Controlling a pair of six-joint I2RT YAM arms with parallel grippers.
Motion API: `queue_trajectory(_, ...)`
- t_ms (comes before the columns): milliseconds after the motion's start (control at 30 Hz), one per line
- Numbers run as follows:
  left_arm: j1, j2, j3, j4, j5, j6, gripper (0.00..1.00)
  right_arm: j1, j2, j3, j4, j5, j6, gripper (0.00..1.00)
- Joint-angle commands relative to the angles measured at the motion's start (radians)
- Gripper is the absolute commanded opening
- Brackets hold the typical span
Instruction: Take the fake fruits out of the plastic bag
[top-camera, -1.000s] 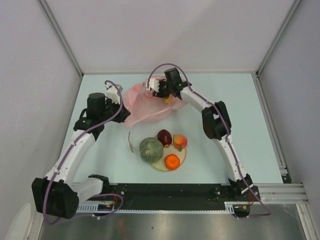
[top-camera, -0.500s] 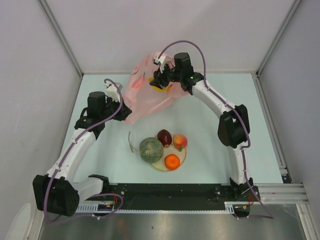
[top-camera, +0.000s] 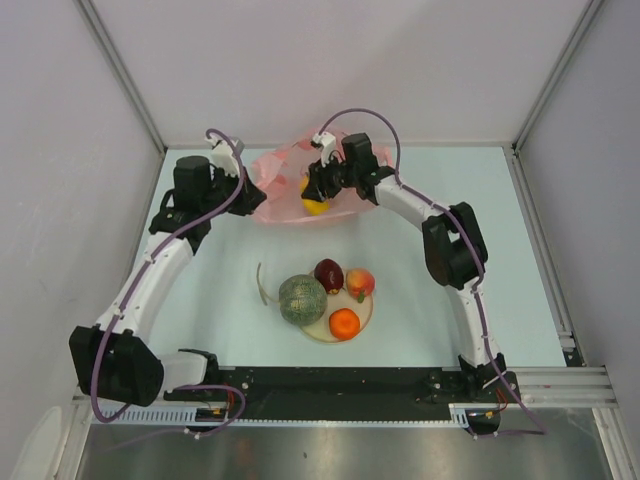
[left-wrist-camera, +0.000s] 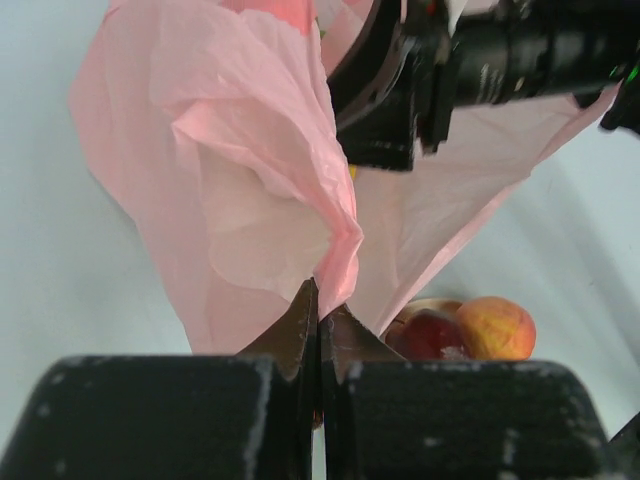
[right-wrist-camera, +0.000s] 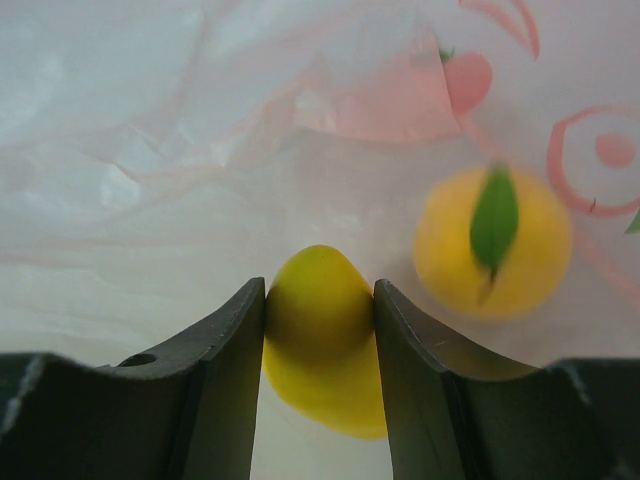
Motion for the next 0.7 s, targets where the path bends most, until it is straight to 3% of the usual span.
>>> queue_trajectory(0,0.009,0.016,0.056,0.018,0.012,-0.016,0.00,0.013,0.007,-0.045,-0.005,0.105,-0.015,0.33)
queue_trajectory(267,0.006,0.009,-0.020,0.018,0.012,-0.009,0.00,0.006,-0.012,-0.119,-0.007,0.156,-0.046,0.61)
queue_trajectory(567,0.008,-0.039,-0.116,-0.008,-0.008,0.043,0.00,0.030,-0.018,-0.073,0.008,0.260,-0.073,0.71)
queue_trajectory(667,0.008,-0.069,-0.161,-0.025,-0.032,0.079,0.00,0.045,-0.029,-0.077,-0.007,0.252,-0.173,0.74)
